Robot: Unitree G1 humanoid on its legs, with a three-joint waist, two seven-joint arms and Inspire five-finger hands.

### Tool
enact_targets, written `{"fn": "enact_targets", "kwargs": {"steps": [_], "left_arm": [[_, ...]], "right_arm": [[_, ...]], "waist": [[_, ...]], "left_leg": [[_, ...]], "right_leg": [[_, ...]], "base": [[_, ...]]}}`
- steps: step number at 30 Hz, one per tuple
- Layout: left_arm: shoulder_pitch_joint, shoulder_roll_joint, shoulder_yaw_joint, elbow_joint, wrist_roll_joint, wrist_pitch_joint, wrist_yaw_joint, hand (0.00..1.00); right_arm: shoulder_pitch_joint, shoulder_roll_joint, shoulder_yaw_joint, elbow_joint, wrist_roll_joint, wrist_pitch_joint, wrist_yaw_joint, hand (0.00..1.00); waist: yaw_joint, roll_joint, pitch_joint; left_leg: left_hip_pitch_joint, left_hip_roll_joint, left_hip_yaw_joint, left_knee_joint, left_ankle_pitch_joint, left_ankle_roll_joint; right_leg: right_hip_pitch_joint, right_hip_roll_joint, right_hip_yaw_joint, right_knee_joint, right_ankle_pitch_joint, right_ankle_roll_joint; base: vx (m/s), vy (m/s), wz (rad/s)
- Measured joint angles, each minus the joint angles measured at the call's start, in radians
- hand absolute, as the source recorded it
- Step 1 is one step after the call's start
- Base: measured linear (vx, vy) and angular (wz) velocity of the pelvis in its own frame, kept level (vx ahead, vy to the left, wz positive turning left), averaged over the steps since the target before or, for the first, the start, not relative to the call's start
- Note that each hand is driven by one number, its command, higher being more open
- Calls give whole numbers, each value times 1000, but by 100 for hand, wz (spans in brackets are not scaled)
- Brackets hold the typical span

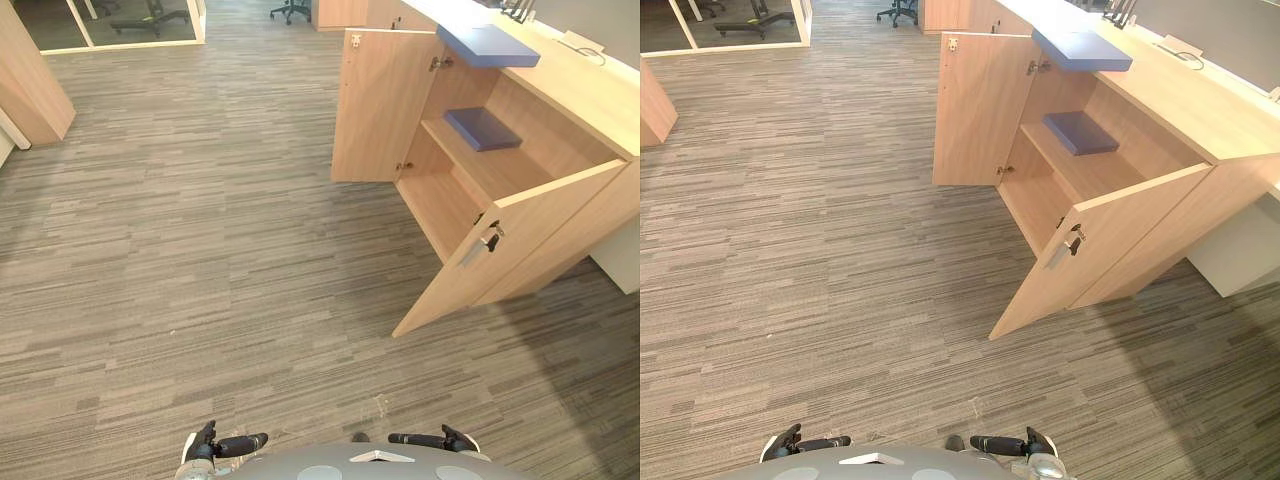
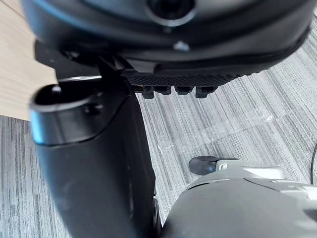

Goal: Walk over to the cabinet, pick up the folder, carry it to the office cabinet, place the folder inside the office cabinet, then close the office cabinet door

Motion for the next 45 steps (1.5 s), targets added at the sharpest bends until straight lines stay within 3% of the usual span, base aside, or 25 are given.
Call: {"fn": "enact_targets", "kwargs": {"steps": [16,33,34,36,38,39,40,41,42,45], "left_arm": [[0,2,2,0,-5,0,-40,100],[1,0,14,0,-1,0,-35,100],[-1,0,19,-1,-1,0,-34,100],[0,-17,85,-15,-3,0,-34,100],[8,-36,129,-41,-9,0,-29,100],[13,-42,158,-60,-11,0,-30,100],[15,-51,186,-85,-29,-2,-33,100],[15,-52,197,-94,-42,-5,-33,100],[17,-65,207,-104,-51,-18,-34,100],[13,-69,204,-113,-55,-29,-34,100]], "right_arm": [[4,-6,5,1,152,-8,50,100],[4,-18,79,-14,119,-24,54,100],[4,-18,81,-14,119,-24,54,100],[2,-18,80,-20,120,-24,55,100],[4,-22,80,-35,122,-23,58,100],[10,-17,80,-57,122,-24,54,100],[12,-16,81,-69,123,-24,54,100],[14,-18,81,-74,126,-23,53,100],[23,-23,78,-75,133,-22,50,100],[14,-31,71,-74,152,-22,48,100]], "waist": [[-2,1,1],[-4,0,7],[-4,-1,12],[-2,9,45],[1,15,62],[1,17,82],[7,13,92],[13,9,94],[31,16,101],[31,19,99]], "left_leg": [[2,2,4,2,-1,-1],[-14,8,15,7,-8,-9],[-21,9,14,23,-15,-11],[-78,28,14,175,-97,-23],[-115,59,27,301,-158,-62],[-171,80,46,452,-175,-89],[-255,105,77,648,-149,-99],[-287,113,86,705,-159,-93],[-337,134,108,781,-198,-61],[-386,139,103,632,-204,-57]], "right_leg": [[-2,0,3,0,0,0],[-16,5,12,0,-2,-3],[-14,5,10,2,-3,-3],[3,16,2,7,-20,-14],[5,35,-10,46,-53,-31],[5,40,-13,74,-79,-37],[10,40,-8,110,-104,-45],[14,38,-2,124,-115,-48],[17,33,17,146,-135,-49],[22,-17,55,148,-153,-27]], "base": [[-6,-1,0],[-1,0,-2],[-8,-4,6],[-33,-21,4],[-24,-8,3],[-53,-24,7],[-53,-24,6],[30,2,-15],[65,68,-26],[113,165,-39]]}}
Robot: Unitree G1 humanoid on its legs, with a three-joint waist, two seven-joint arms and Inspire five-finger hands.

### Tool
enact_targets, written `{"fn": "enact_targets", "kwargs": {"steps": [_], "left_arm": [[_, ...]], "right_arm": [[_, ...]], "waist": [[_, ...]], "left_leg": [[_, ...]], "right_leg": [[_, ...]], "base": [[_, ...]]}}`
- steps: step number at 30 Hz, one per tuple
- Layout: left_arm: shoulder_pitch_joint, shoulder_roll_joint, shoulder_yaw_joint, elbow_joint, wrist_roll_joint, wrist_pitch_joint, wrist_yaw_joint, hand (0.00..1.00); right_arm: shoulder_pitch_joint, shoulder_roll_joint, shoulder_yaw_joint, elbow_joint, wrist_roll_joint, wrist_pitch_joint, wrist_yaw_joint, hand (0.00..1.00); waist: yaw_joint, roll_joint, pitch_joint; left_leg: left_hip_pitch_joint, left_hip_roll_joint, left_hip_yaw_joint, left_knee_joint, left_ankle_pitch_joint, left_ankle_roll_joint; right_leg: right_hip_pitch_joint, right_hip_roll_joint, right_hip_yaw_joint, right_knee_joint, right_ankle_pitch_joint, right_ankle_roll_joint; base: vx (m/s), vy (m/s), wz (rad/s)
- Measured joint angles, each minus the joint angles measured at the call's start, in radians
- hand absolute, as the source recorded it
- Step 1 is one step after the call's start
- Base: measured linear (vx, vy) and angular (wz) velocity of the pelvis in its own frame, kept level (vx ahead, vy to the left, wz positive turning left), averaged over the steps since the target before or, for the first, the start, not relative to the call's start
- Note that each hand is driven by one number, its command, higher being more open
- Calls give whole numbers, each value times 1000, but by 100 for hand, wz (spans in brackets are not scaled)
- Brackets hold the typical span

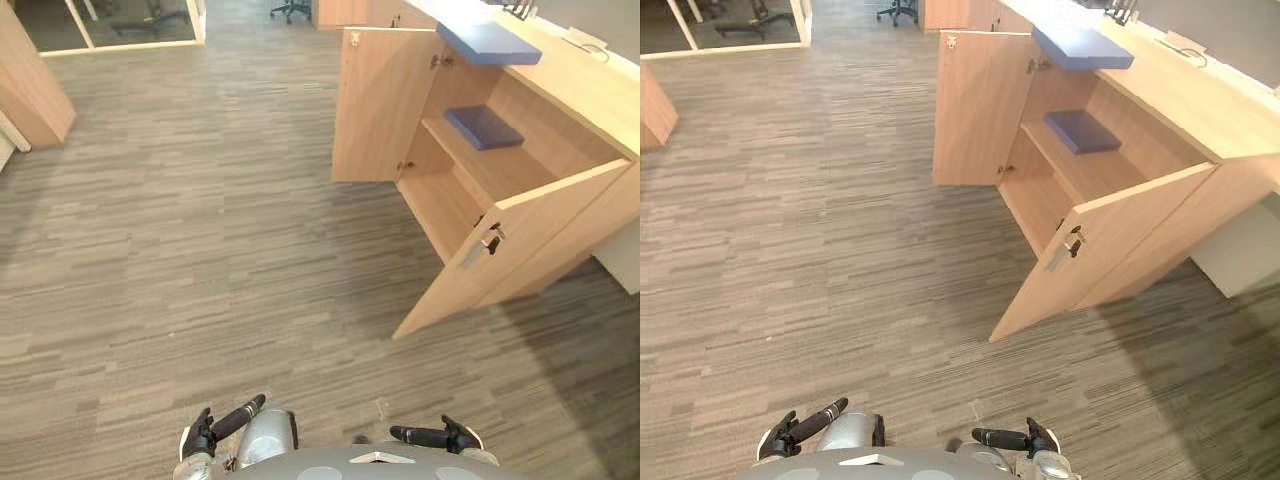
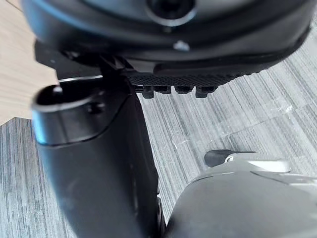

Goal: Walk over to the cabinet, pick up the folder, carry it to the office cabinet, place the folder inside the office cabinet, then close the office cabinet door

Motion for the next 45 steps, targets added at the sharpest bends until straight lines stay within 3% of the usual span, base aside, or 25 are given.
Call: {"fn": "enact_targets", "kwargs": {"steps": [3,5,6,8,10,13,14,15,16,17,18,20,22,23,25,27,28,30,34,35,37,38,40,42,45], "left_arm": [[-12,-8,1,4,-22,2,8,100],[-12,-13,-11,11,-26,3,27,100],[-17,-15,-17,16,-27,4,33,100],[-16,-12,-16,18,-28,4,49,100],[0,4,-17,26,-27,7,59,100],[9,-8,-16,50,-26,9,59,100],[15,-10,-22,51,-25,9,59,100],[14,-9,-34,51,-25,9,59,100],[13,-8,-45,51,-26,8,56,100],[12,-8,-48,51,-26,8,56,100],[11,-7,-52,59,-26,12,55,100],[16,-5,-73,64,-24,13,45,100],[15,4,-85,64,-24,13,26,100],[13,4,-85,64,-24,13,23,100],[4,9,-82,64,-23,14,21,100],[0,7,-58,65,-20,18,23,100],[-4,-12,-40,67,-11,32,24,100],[-23,-11,-35,72,26,32,11,100],[-44,-18,-27,68,71,33,3,100],[-43,-25,0,51,87,32,-10,100],[-34,-40,31,28,85,31,-16,100],[-22,-53,68,20,66,32,-19,100],[-3,-53,76,17,38,34,-18,100],[6,-53,77,13,0,32,-13,100],[6,-62,81,-2,-40,23,-9,100]], "right_arm": [[-6,-14,0,6,1,2,-3,100],[-11,-27,0,24,4,5,-7,100],[-17,-30,0,35,4,6,-10,100],[-34,-29,-1,62,1,15,-6,100],[-29,-8,-21,66,-2,15,-4,100],[-31,-1,-60,59,-1,14,1,100],[-32,-9,-89,54,1,13,4,100],[-34,-11,-105,50,2,14,6,100],[-31,-10,-122,38,6,13,2,100],[-33,-14,-132,35,6,8,-5,100],[-35,-11,-150,27,12,0,-10,100],[-35,-11,-149,8,16,-1,-7,100],[-47,4,-154,2,17,-2,-9,100],[-54,8,-160,-3,19,-1,-8,100],[-69,26,-185,-7,48,-1,-10,100],[-71,31,-186,-13,61,-1,-13,100],[-71,24,-183,-23,76,1,-10,100],[-74,24,-184,-25,77,1,-14,100],[-60,32,-184,-23,77,2,-16,100],[-44,39,-183,-34,78,1,-15,100],[-29,41,-167,-54,78,0,-13,100],[-31,47,-143,-54,79,1,-13,100],[-39,61,-134,-48,79,2,-9,100],[-44,66,-127,-40,78,0,-9,100],[-68,70,-146,3,79,4,-15,100]], "waist": [[-8,20,7],[-8,43,4],[-4,43,6],[-2,38,4],[2,12,-36],[18,12,-69],[6,18,-80],[-6,19,-81],[-12,21,-77],[-20,23,-69],[-39,35,-45],[-44,38,-41],[-45,38,-32],[-47,36,-27],[-52,30,-6],[-48,21,15],[-47,28,16],[-38,38,24],[-38,46,18],[-41,54,10],[-38,69,-3],[-27,85,-13],[-22,81,-13],[-1,65,-17],[30,55,-15]], "left_leg": [[1,4,-73,-277,80,-35],[14,31,-62,-387,183,-103],[21,16,-27,-367,226,-86],[22,-13,15,-272,183,-18],[74,-69,59,-290,148,7],[180,-131,124,-371,143,52],[225,-165,123,-404,143,71],[255,-190,116,-412,134,87],[309,-219,106,-433,119,112],[340,-226,100,-444,111,124],[414,-228,73,-465,104,134],[469,-213,61,-500,104,134],[527,-195,60,-559,104,133],[534,-190,62,-572,102,129],[549,-166,71,-602,82,94],[579,-155,86,-608,63,67],[591,-117,94,-607,42,41],[588,-95,111,-592,51,36],[598,-12,107,-471,50,18],[516,59,81,-238,31,-13],[386,129,31,76,69,-35],[273,185,1,343,93,-54],[200,203,15,487,92,-54],[123,192,59,489,69,-36],[48,144,41,240,7,-23]], "right_leg": [[13,-78,29,-37,-18,31],[32,-110,55,-74,-27,61],[57,-131,66,-89,-31,67],[59,-170,55,19,-28,79],[42,-223,75,65,11,121],[-16,-284,123,214,16,120],[-72,-317,116,367,23,113],[-117,-344,95,489,46,80],[-175,-390,45,654,115,9],[-195,-406,24,740,119,-3],[-237,-412,-43,937,42,-18],[-275,-381,-141,1001,-40,-17],[-343,-305,-241,882,-123,-7],[-364,-285,-257,827,-127,-5],[-392,-227,-359,519,-86,26],[-395,-209,-400,396,-8,-5],[-387,-168,-424,387,16,-48],[-393,-144,-424,419,-35,-77],[-307,-71,-457,412,-129,-79],[-227,-12,-474,331,-131,-80],[-161,50,-475,258,-126,-89],[-97,115,-456,195,-125,-95],[-33,143,-418,155,-125,-106],[41,147,-352,100,-117,-106],[105,125,-240,49,-96,-96]], "base": [[233,329,-48],[342,415,-27],[400,399,-12],[418,352,-18],[300,254,-33],[384,299,-53],[263,163,-2],[318,205,18],[243,172,26],[345,207,36],[273,137,34],[265,90,26],[231,-2,6],[203,-98,-2],[224,-192,-12],[286,-225,-24],[286,-198,-22],[387,-296,-23],[342,-294,4],[310,-254,21],[353,-255,-8],[275,-135,-44],[321,-92,-56],[352,-28,-83],[309,108,-112]]}}
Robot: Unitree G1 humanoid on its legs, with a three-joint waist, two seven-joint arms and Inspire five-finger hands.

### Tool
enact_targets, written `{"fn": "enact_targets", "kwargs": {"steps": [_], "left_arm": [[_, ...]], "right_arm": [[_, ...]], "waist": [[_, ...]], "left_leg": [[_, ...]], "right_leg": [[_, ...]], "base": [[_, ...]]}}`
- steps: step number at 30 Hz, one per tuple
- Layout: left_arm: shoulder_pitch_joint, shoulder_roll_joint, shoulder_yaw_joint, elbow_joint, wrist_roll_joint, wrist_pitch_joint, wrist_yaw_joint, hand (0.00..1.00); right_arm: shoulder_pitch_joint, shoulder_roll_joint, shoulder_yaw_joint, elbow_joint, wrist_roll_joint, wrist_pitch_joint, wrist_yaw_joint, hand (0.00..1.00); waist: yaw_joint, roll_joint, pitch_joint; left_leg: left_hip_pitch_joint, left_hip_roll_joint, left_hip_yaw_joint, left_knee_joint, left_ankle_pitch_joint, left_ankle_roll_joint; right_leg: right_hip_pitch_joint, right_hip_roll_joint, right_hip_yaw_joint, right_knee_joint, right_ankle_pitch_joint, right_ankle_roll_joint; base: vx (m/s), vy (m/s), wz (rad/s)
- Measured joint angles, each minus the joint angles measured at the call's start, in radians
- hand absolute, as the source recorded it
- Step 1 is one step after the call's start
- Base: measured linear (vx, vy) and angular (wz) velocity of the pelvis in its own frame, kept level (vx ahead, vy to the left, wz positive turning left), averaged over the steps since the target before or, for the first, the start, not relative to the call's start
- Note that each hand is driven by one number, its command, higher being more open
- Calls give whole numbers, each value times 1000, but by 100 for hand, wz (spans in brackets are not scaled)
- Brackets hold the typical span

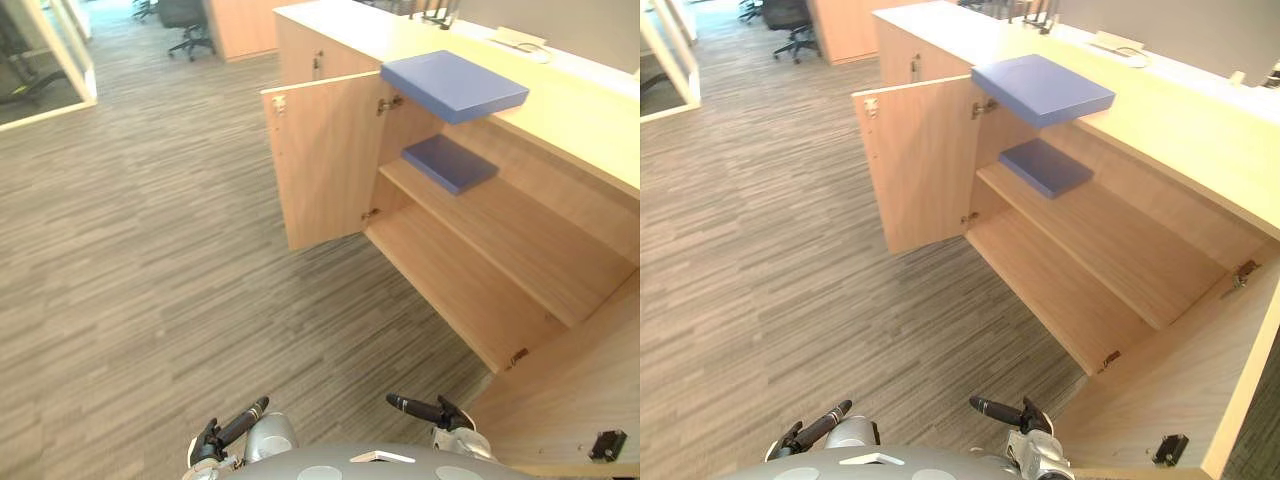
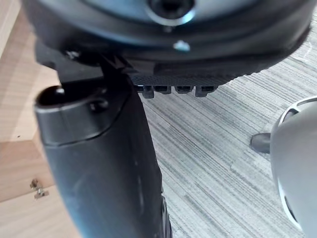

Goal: Walk over to the cabinet, pick up the folder, carry it to the office cabinet, place the folder inside the office cabinet, then close the office cabinet door

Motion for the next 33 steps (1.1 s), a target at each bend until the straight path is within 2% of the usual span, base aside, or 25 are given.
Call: {"fn": "enact_targets", "kwargs": {"steps": [1,2,3,6,7,8,9,10,11,12,14,16,17,20,21,22,23,24,25,26,28,29,31,32,33], "left_arm": [[0,-3,1,-3,-8,0,4,100],[0,-1,2,-3,-14,0,5,100],[-1,1,10,-3,-26,0,10,100],[-2,-5,23,-2,-32,-1,29,100],[0,-7,26,2,-35,0,36,100],[-2,-4,27,13,-36,0,36,100],[-6,17,27,19,-36,0,43,100],[-10,33,27,27,-35,-3,51,100],[-11,36,26,36,-35,-5,50,100],[-10,39,30,48,-36,-7,47,100],[-11,55,20,73,-29,-9,45,100],[-6,57,-3,100,-23,-9,43,100],[-2,59,-15,109,-23,-9,42,100],[7,51,-18,116,-23,-9,39,100],[11,45,-18,115,-23,-9,37,100],[27,45,-18,111,-22,-11,33,100],[35,45,-17,107,-22,-13,31,100],[52,42,-11,107,-22,-11,29,100],[66,32,2,106,-23,-8,28,100],[70,31,7,105,-21,-5,25,100],[75,27,19,106,-21,7,23,100],[72,25,24,106,-22,8,23,100],[66,24,26,102,-22,8,24,100],[67,27,31,87,-23,8,23,100],[68,33,32,78,-23,8,22,100]], "right_arm": [[-5,9,-3,1,0,1,-5,100],[-6,14,-3,0,0,1,-6,100],[-6,21,-2,-3,0,-1,-8,100],[2,18,3,-3,1,-1,-12,100],[7,15,3,-2,5,-4,-15,100],[11,18,2,-1,7,-4,-15,100],[9,31,1,18,8,-3,-14,100],[-2,45,0,25,8,-3,-7,100],[-1,46,-1,31,8,-3,-6,100],[-2,45,-7,45,8,-4,-6,100],[-5,49,-26,53,8,-3,-4,100],[-6,42,-55,57,8,-2,12,100],[-7,33,-77,52,7,-4,14,100],[-4,20,-125,29,5,-6,15,100],[-3,20,-130,28,3,-6,15,100],[-1,21,-137,27,-1,-7,15,100],[-1,21,-142,23,-1,-7,15,100],[0,23,-151,11,-1,-13,17,100],[0,27,-158,4,1,-18,18,100],[-1,31,-156,-5,0,-22,18,100],[-13,43,-154,-7,0,-30,23,100],[-22,49,-148,-7,1,-31,23,100],[-31,54,-122,-15,0,-31,20,100],[-32,62,-96,-28,0,-30,16,100],[-30,68,-85,-32,0,-30,15,100]], "waist": [[2,-12,5],[2,-18,5],[5,-30,10],[3,-26,9],[6,-21,5],[8,-21,0],[17,-47,-7],[10,-72,-9],[9,-74,-10],[12,-77,-15],[14,-88,-35],[24,-76,-64],[21,-59,-68],[19,-39,-73],[17,-33,-76],[19,-23,-82],[20,-26,-83],[18,-28,-83],[12,-27,-84],[0,-27,-86],[-8,-26,-86],[-9,-27,-81],[-9,-32,-61],[-9,-53,-43],[-9,-68,-43]], "left_leg": [[-5,-36,-44,-160,-1,-5],[-9,-53,-75,-233,2,-9],[-13,-81,-146,-367,24,-18],[-11,-82,-300,-598,100,-37],[-7,-74,-323,-603,165,-94],[-4,-84,-325,-581,218,-109],[-11,-117,-304,-518,201,-106],[-17,-142,-282,-458,148,-91],[-19,-147,-268,-424,127,-81],[-17,-155,-227,-373,88,-53],[-16,-195,-177,-349,60,-12],[-8,-240,-142,-374,48,22],[12,-268,-113,-411,49,46],[111,-323,-47,-515,70,100],[128,-326,-41,-526,69,105],[159,-331,-24,-551,69,114],[180,-336,-17,-568,71,119],[221,-341,2,-603,72,125],[246,-338,12,-630,72,128],[264,-331,16,-648,68,134],[288,-301,31,-676,69,137],[296,-285,37,-676,64,128],[328,-267,41,-677,51,107],[360,-259,43,-676,35,80],[372,-265,42,-674,26,67]], "right_leg": [[17,-23,46,-11,3,6],[22,-38,70,-15,3,10],[38,-68,122,-30,-1,30],[66,-120,234,-34,-37,101],[79,-138,273,-28,-58,137],[84,-153,294,-26,-65,149],[79,-187,335,-25,-59,155],[72,-214,352,-18,-19,167],[69,-224,366,-10,-3,173],[59,-248,398,3,20,198],[20,-309,428,18,49,218],[-54,-371,447,46,109,239],[-94,-404,448,78,142,245],[-169,-463,449,229,188,233],[-173,-463,446,255,192,233],[-200,-461,425,323,195,227],[-216,-467,401,357,201,209],[-254,-485,350,429,219,166],[-276,-490,303,480,206,153],[-292,-487,248,521,174,136],[-340,-422,104,552,37,145],[-361,-384,21,548,-15,142],[-371,-355,-75,540,-45,136],[-378,-345,-137,487,-45,137],[-374,-346,-150,433,-36,133]], "base": [[418,243,-125],[348,260,-129],[327,309,-129],[311,399,-112],[313,493,-95],[318,510,-100],[391,567,-86],[321,457,-81],[348,547,-72],[204,366,-71],[212,381,-81],[195,392,-102],[136,335,-84],[93,282,-46],[63,193,-32],[25,100,-32],[47,167,-52],[33,117,-53],[30,86,-50],[32,-6,-41],[84,-107,-42],[93,-157,-32],[111,-208,-10],[131,-227,3],[183,-249,14]]}}
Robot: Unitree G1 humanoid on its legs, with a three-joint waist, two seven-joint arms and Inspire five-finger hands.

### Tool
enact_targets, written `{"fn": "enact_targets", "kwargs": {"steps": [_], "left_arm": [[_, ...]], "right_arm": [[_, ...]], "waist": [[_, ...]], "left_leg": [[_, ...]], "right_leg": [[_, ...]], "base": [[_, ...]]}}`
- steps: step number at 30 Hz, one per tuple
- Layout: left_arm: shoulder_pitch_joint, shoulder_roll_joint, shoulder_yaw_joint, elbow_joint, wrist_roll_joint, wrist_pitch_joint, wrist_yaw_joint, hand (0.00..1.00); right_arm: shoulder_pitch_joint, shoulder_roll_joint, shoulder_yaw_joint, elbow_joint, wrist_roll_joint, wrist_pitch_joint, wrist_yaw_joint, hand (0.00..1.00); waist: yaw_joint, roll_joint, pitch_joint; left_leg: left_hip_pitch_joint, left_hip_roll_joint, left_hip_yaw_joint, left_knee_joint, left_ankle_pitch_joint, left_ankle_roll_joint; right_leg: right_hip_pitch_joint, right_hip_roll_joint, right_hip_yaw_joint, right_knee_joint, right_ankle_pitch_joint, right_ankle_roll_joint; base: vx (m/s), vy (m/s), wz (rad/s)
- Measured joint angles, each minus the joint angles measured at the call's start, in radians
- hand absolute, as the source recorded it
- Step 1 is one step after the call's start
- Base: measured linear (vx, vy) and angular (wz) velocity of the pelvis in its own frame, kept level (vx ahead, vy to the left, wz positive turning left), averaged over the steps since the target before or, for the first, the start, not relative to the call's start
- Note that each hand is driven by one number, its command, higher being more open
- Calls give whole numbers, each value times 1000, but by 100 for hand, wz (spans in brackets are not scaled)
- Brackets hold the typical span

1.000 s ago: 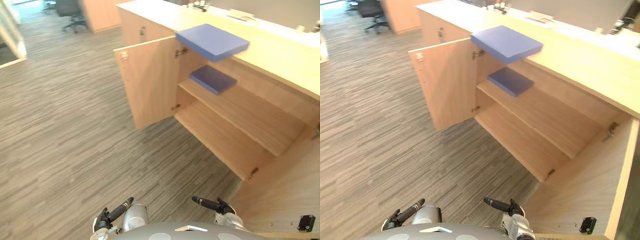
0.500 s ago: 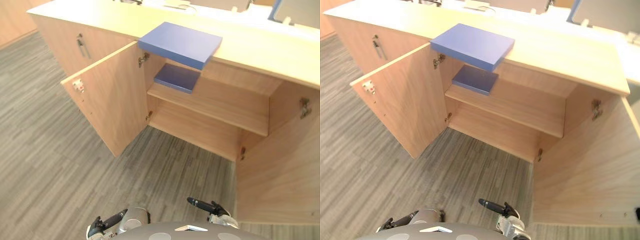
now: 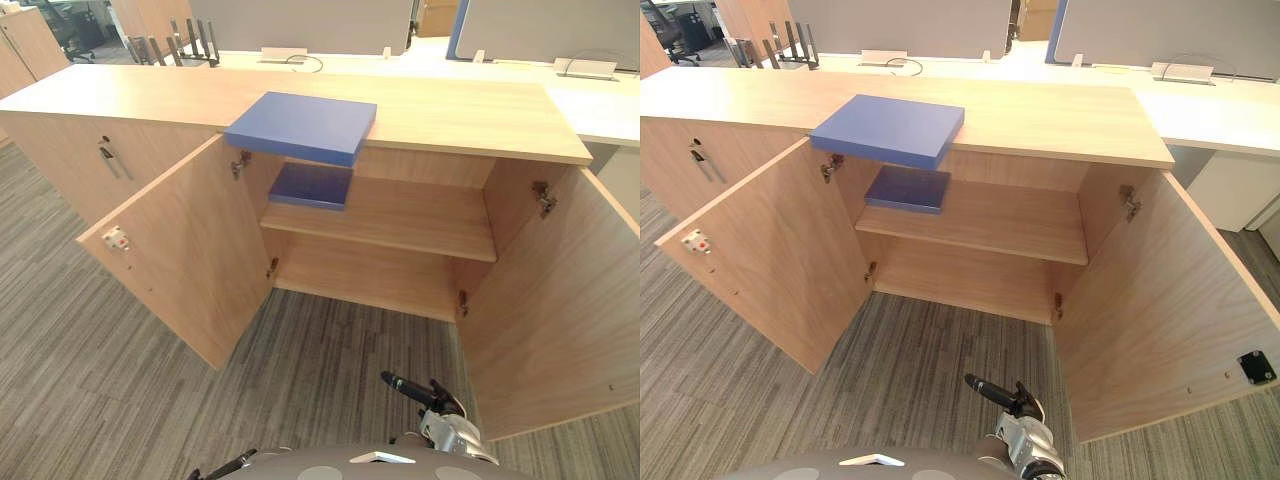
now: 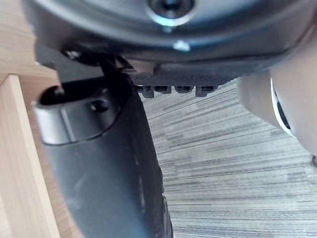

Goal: Walk over to the cabinet, pick up the folder, carry it to the office cabinet, place the folder inside the office cabinet, then close the office cabinet door

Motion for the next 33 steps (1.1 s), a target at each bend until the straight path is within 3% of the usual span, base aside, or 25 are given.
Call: {"fn": "enact_targets", "kwargs": {"steps": [1,2,7,12,14,16,18,19,20,22,23,24,25,26,28,31,33], "left_arm": [[-9,-7,-1,-2,1,3,1,100],[-24,-20,-1,-15,0,1,-6,100],[-84,-42,30,-45,-1,0,-21,100],[-122,-66,24,-69,-1,-1,-21,100],[-121,-65,14,-88,0,0,-23,100],[-127,-66,9,-111,-1,1,-22,100],[-119,-67,8,-123,-2,2,-21,100],[-114,-66,8,-124,-9,1,-21,100],[-110,-56,-3,-126,-8,-3,-22,100],[-114,-60,-10,-125,-8,-2,-22,100],[-115,-61,-11,-125,-7,-2,-22,100],[-113,-64,-12,-125,-5,-4,-21,100],[-110,-70,-22,-113,-4,-4,-19,100],[-111,-54,-28,-111,-7,-4,-18,100],[-119,-37,-32,-120,-9,-16,-13,100],[-113,-32,-31,-115,-9,-15,-5,100],[-114,-34,-33,-102,-9,-15,-5,100]], "right_arm": [[10,-3,6,0,-1,1,0,100],[15,-4,5,-4,0,5,-1,100],[20,-2,6,-20,-1,10,-3,100],[28,0,35,-19,-1,20,-3,100],[32,10,48,-18,0,24,-2,100],[35,12,95,-21,0,24,-3,100],[33,1,135,-22,1,25,-4,100],[31,9,142,-22,1,25,-6,100],[36,12,141,-21,1,26,-10,100],[24,9,133,-21,1,25,-14,100],[23,9,128,-21,0,25,-15,100],[24,6,125,-20,0,29,-16,100],[20,-5,125,-20,0,30,-16,100],[20,8,128,-21,-1,32,-16,100],[25,17,134,-16,0,32,-15,100],[20,29,147,-5,-1,29,-10,100],[17,35,149,-3,-1,25,-5,100]], "waist": [[2,2,-9],[4,18,-8],[4,14,-4],[0,19,-13],[1,13,-19],[1,16,-21],[2,54,-4],[6,48,-6],[13,40,-12],[19,49,-7],[23,55,-4],[31,72,-1],[37,93,-5],[33,73,3],[30,30,7],[34,24,7],[32,35,8]], "left_leg": [[10,8,-17,8,-10,-7],[6,25,-37,4,-5,-14],[4,46,-134,-60,13,-21],[-5,75,-192,-30,-10,-45],[-76,103,-179,132,-60,-62],[-220,161,-137,450,-76,-72],[-268,234,-94,651,-45,-67],[-290,251,-70,752,24,-64],[-312,268,-45,783,-20,-46],[-349,280,-43,713,-90,-39],[-359,279,-48,662,-95,-38],[-368,276,-62,491,-48,-37],[-351,252,-98,361,7,-97],[-327,224,-88,320,26,-72],[-312,170,-93,284,39,-65],[-309,139,-129,291,38,-65],[-304,137,-127,278,39,-65]], "right_leg": [[20,10,-22,2,-13,-31],[34,30,-44,-12,-26,-20],[60,51,-124,-32,-64,-60],[137,72,-191,-91,-66,-46],[175,108,-211,-151,-47,-39],[224,159,-222,-221,-19,-39],[302,216,-219,-291,-6,-33],[352,223,-204,-334,0,-34],[372,214,-180,-358,5,-36],[380,195,-135,-359,16,-19],[376,185,-115,-353,19,-12],[369,172,-73,-340,20,20],[354,168,-20,-329,14,50],[343,162,46,-348,14,52],[360,165,98,-405,17,49],[386,155,127,-447,43,49],[383,153,142,-462,53,55]], "base": [[227,-217,25],[305,-244,28],[200,-113,36],[146,42,44],[102,74,22],[104,32,0],[118,39,-15],[139,89,-33],[129,100,-40],[135,163,-66],[165,272,-93],[167,318,-94],[211,348,-73],[164,224,-23],[130,59,33],[119,97,5],[81,92,-22]]}}
